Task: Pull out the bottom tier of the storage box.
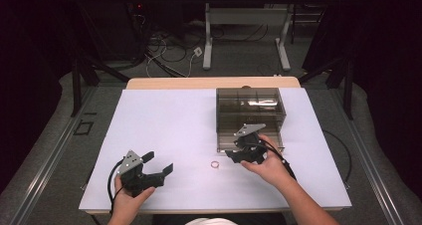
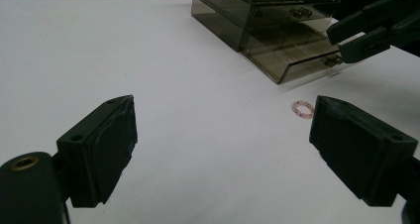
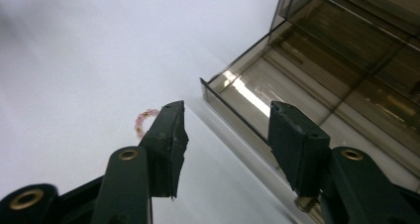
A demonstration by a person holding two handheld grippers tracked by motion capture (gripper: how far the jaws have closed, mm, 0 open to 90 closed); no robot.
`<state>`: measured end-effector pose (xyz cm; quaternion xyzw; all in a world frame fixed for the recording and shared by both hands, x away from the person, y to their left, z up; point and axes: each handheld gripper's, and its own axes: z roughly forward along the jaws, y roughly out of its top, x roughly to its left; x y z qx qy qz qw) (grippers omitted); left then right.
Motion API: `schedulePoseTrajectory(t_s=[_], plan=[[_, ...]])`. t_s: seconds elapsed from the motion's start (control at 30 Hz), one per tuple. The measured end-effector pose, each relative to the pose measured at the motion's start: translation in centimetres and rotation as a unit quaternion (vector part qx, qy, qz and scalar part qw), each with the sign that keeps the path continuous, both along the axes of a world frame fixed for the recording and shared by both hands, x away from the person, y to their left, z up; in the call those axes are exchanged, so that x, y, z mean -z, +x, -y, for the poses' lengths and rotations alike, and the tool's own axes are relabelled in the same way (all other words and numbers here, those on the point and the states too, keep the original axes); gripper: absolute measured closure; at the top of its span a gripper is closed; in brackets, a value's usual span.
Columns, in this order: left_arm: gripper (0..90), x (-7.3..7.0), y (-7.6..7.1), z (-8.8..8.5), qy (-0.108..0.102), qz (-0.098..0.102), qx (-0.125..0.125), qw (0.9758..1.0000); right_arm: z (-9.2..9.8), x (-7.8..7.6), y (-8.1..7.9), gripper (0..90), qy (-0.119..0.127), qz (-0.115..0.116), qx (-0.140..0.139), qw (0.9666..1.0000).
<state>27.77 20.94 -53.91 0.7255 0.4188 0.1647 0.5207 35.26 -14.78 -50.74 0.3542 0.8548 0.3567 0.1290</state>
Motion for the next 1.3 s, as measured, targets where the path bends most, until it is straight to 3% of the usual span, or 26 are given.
schedulePoseTrajectory(t_s=[0.53,0.83,1.1,1.3], plan=[[11.7,0.0,-0.1,-0.2,0.0,0.0,-0.004,1.0,-2.0,0.8,-0.9,46.9,-0.006,-0.004,-0.04,0.9992],[11.7,0.0,-0.1,-0.1,0.0,0.0,-0.003,1.0,-2.5,1.5,-1.0,48.8,-0.008,-0.028,-0.047,0.9985],[11.8,0.1,-0.2,-0.2,0.003,-0.002,-0.003,1.0,-3.1,2.0,-1.0,59.5,-0.014,-0.038,-0.048,0.998],[11.9,0.1,-0.4,-0.3,0.002,-0.003,-0.008,1.0,-3.9,2.4,-0.9,68.3,-0.014,-0.048,-0.034,0.9982]])
